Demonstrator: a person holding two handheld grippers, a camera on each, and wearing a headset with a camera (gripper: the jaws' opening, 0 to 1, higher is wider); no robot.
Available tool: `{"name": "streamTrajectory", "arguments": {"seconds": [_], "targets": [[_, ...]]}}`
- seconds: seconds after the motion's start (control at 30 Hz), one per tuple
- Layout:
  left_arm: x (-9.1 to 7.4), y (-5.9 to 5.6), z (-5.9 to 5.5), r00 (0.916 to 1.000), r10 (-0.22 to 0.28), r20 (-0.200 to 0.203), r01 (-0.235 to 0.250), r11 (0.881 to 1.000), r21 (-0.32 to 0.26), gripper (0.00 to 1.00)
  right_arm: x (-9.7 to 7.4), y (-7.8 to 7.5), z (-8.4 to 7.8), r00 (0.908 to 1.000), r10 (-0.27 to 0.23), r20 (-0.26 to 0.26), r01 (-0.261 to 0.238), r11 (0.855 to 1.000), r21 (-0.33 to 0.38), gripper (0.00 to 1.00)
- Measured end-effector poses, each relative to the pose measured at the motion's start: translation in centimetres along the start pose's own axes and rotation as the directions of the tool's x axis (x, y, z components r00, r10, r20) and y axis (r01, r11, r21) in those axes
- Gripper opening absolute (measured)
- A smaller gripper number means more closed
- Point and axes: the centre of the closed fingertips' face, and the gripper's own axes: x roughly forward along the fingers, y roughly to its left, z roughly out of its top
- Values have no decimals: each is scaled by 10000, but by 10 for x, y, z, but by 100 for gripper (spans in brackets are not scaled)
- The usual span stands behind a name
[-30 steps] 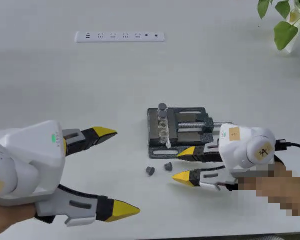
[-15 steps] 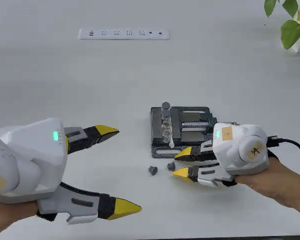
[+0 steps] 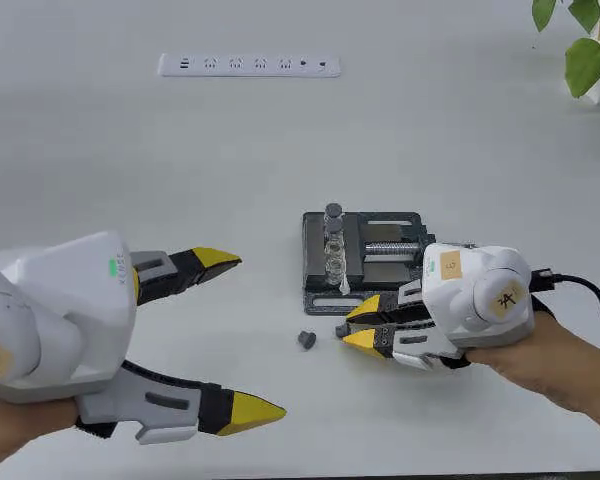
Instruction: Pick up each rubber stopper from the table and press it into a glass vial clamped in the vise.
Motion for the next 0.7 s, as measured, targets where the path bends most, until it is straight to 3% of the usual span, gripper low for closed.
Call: {"name": "streamTrajectory", "arguments": {"seconds": [0.33,0.5,0.7], "targets": [[1,0,6,9999,-42,107,41,9999,108,77,-9,1,8,9998,-61,179,59,10000,76,6],[2,-2,14,9997,-60,234,55,9997,218,75,-29,3,22,9984,-149,552,142,9998,133,6],[0,-3,35,9967,-49,805,32,9998,217,69,-63,15,54,9923,-142,1232,127,9998,132,6]]}}
